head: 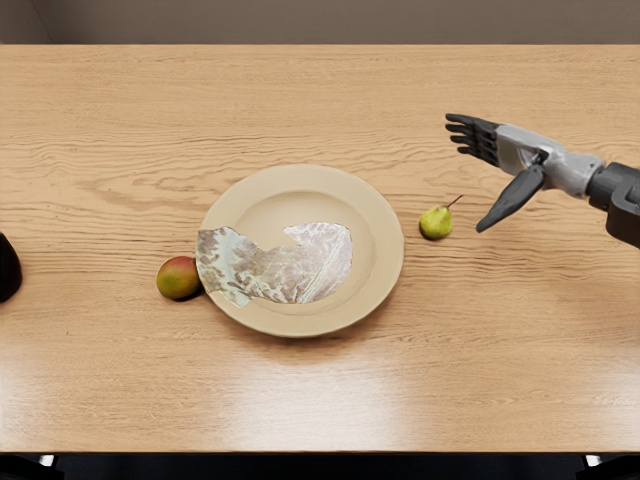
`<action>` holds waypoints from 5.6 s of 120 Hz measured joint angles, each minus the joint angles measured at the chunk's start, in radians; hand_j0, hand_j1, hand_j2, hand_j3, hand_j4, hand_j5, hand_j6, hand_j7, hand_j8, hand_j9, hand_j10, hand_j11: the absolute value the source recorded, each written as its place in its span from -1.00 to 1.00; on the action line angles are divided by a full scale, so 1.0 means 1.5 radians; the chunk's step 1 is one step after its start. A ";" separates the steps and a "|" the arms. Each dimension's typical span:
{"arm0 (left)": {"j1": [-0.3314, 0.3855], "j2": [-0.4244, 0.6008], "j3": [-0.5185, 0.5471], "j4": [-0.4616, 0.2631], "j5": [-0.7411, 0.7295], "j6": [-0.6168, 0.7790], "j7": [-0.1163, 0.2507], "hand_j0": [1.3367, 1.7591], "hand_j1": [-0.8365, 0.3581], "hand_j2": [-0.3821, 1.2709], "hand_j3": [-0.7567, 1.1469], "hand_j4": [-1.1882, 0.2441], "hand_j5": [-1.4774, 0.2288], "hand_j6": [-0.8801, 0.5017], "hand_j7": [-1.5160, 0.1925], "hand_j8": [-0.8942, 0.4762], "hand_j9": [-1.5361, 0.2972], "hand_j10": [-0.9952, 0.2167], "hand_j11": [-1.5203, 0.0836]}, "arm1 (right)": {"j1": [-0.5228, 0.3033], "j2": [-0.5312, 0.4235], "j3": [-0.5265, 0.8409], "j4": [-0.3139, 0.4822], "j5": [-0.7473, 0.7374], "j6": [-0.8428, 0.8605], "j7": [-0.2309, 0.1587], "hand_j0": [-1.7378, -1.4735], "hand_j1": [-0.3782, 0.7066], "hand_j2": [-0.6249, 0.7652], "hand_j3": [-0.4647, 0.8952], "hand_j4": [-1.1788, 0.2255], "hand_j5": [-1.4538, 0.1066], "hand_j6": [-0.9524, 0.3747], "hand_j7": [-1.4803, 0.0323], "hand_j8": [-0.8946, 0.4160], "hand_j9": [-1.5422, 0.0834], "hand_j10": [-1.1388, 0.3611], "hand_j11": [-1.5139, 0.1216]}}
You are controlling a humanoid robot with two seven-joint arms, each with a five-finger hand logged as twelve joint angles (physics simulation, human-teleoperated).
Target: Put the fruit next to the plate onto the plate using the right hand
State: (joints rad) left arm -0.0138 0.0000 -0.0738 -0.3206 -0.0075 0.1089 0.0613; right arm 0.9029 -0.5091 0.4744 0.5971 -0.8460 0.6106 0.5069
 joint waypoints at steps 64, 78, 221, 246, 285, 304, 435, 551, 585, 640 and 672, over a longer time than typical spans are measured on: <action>0.000 0.000 0.000 0.000 0.000 0.000 0.000 0.52 0.98 -0.54 -0.21 0.66 0.73 0.27 0.77 0.30 0.67 0.64 0.89 | -0.012 0.089 -0.043 -0.066 0.005 -0.069 0.022 -0.40 -0.85 -0.11 -0.32 0.61 0.79 0.36 0.88 0.29 0.83 0.46 0.78; 0.000 0.000 0.000 0.000 0.000 0.000 0.000 0.52 0.98 -0.54 -0.21 0.66 0.73 0.27 0.77 0.30 0.67 0.64 0.89 | -0.016 0.099 -0.047 -0.074 0.007 -0.087 0.022 -0.40 -0.78 -0.12 -0.32 0.56 0.73 0.31 0.82 0.24 0.77 0.41 0.73; 0.000 0.000 0.000 0.000 0.000 0.000 0.000 0.52 0.98 -0.54 -0.21 0.66 0.73 0.27 0.77 0.30 0.67 0.64 0.89 | -0.047 0.120 -0.088 -0.112 0.082 -0.096 0.023 -0.40 -0.25 -0.19 -0.32 0.22 0.33 -0.05 0.41 -0.12 0.39 0.09 0.35; 0.000 0.000 0.000 0.000 0.000 0.000 0.000 0.52 0.98 -0.54 -0.21 0.66 0.73 0.27 0.77 0.30 0.67 0.64 0.89 | -0.045 0.127 -0.093 -0.109 0.082 -0.093 0.023 -0.40 -0.13 -0.20 -0.32 0.15 0.25 -0.13 0.32 -0.20 0.31 0.02 0.26; 0.000 0.000 0.000 0.000 0.000 0.000 0.000 0.52 0.98 -0.54 -0.21 0.66 0.73 0.27 0.77 0.30 0.67 0.64 0.89 | -0.041 0.130 -0.098 -0.109 0.086 -0.075 0.024 -0.40 0.14 -0.22 -0.32 -0.05 0.02 -0.34 0.09 -0.42 0.09 -0.15 0.05; 0.000 0.000 0.000 0.000 0.000 0.000 0.000 0.52 0.98 -0.54 -0.21 0.66 0.73 0.27 0.77 0.30 0.67 0.64 0.89 | -0.040 0.129 -0.098 -0.109 0.086 -0.068 0.024 -0.40 0.27 -0.24 -0.32 -0.13 -0.09 -0.43 -0.01 -0.50 -0.01 -0.09 -0.04; 0.000 0.000 0.000 0.000 0.000 0.000 0.000 0.52 0.98 -0.54 -0.20 0.66 0.73 0.27 0.77 0.30 0.67 0.64 0.89 | 0.009 0.121 -0.135 -0.092 0.080 -0.035 0.014 -0.31 0.56 -0.26 -0.32 -0.46 -0.53 -0.79 -0.44 -0.58 -0.43 0.02 -0.48; 0.000 0.000 0.000 0.000 0.000 0.000 0.000 0.52 0.98 -0.54 -0.20 0.66 0.73 0.27 0.77 0.30 0.67 0.64 0.89 | 0.062 0.027 -0.126 0.101 0.147 -0.009 -0.050 -0.21 0.63 -0.48 -0.32 -0.49 -0.61 -0.84 -0.50 -0.83 -0.50 0.02 -0.53; 0.000 0.000 0.000 0.000 0.000 0.000 0.000 0.52 0.98 -0.54 -0.20 0.66 0.73 0.27 0.77 0.30 0.67 0.64 0.89 | 0.074 0.030 -0.125 0.127 0.159 -0.009 -0.052 -0.21 0.63 -0.48 -0.32 -0.49 -0.61 -0.84 -0.50 -0.83 -0.49 0.01 -0.53; 0.000 0.000 0.000 0.000 0.000 0.000 0.000 0.52 0.98 -0.54 -0.20 0.66 0.73 0.27 0.77 0.30 0.67 0.64 0.89 | 0.076 0.051 -0.125 0.181 0.162 -0.012 -0.053 -0.21 0.63 -0.48 -0.32 -0.49 -0.61 -0.84 -0.50 -0.83 -0.49 0.01 -0.53; 0.000 0.000 0.000 0.000 0.000 0.000 0.000 0.52 0.98 -0.54 -0.20 0.66 0.73 0.27 0.77 0.30 0.67 0.64 0.89 | 0.081 0.088 -0.126 0.186 0.161 -0.015 -0.069 -0.21 0.63 -0.48 -0.32 -0.49 -0.61 -0.84 -0.49 -0.83 -0.49 0.01 -0.52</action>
State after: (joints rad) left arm -0.0138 0.0000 -0.0735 -0.3206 -0.0076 0.1089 0.0613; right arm 1.0241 -0.3776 0.2859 0.8755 -0.6044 0.5882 0.4034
